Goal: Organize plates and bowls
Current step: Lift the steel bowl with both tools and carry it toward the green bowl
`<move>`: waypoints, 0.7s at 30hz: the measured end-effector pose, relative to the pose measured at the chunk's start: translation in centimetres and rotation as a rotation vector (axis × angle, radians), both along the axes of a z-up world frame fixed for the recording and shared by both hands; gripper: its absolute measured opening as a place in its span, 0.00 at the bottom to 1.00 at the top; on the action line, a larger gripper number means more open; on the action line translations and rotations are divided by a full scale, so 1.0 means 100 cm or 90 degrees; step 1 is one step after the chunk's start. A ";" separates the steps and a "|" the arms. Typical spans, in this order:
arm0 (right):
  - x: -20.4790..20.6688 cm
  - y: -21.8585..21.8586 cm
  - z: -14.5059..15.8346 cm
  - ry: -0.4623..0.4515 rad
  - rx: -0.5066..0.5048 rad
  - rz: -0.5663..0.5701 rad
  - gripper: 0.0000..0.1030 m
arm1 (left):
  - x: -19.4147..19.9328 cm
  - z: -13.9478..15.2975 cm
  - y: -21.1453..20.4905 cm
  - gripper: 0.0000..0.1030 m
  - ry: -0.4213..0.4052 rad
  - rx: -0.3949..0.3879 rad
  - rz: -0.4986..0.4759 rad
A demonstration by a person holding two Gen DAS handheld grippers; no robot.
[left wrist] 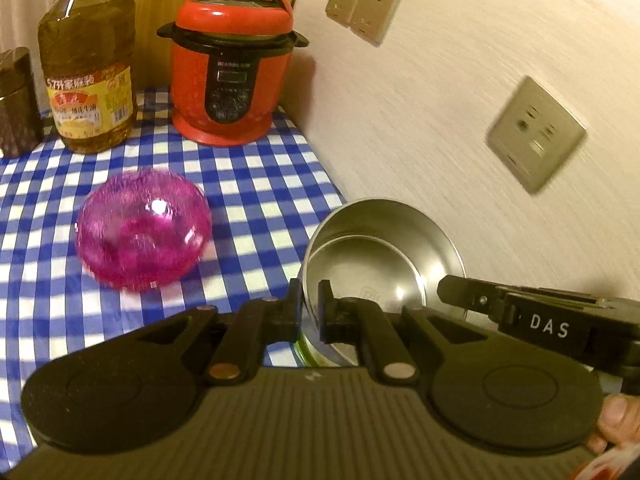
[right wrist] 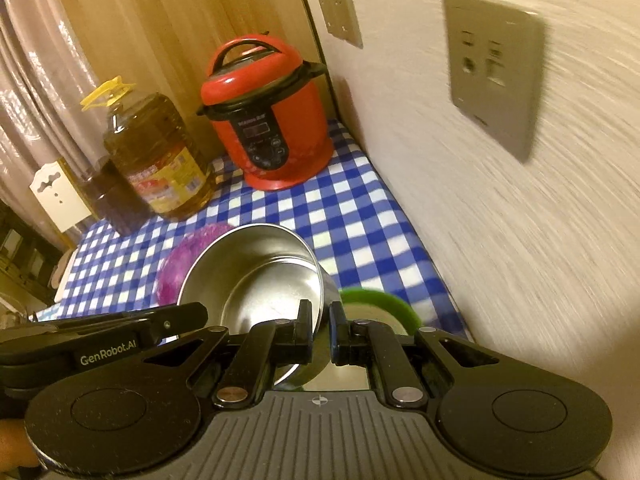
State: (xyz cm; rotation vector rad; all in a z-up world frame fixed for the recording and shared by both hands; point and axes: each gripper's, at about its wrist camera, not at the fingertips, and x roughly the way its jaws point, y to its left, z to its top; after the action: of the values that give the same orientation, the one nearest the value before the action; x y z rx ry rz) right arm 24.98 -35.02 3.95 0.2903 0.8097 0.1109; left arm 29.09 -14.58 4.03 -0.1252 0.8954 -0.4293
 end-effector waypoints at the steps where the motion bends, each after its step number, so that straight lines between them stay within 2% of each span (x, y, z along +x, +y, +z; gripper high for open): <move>1: -0.009 0.000 0.000 0.002 -0.001 -0.001 0.08 | -0.007 -0.001 0.000 0.06 0.001 -0.003 0.000; 12: -0.076 -0.001 -0.009 0.008 -0.005 -0.002 0.08 | -0.075 -0.016 0.001 0.06 0.016 -0.009 -0.004; 21: -0.100 0.001 -0.029 0.027 0.003 0.001 0.08 | -0.104 -0.040 0.008 0.06 0.045 -0.006 0.002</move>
State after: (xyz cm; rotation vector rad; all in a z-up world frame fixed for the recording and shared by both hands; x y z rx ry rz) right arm 14.98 -34.92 1.00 0.2966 0.8511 0.1086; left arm 18.67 -13.82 0.03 -0.1516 0.9620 -0.4288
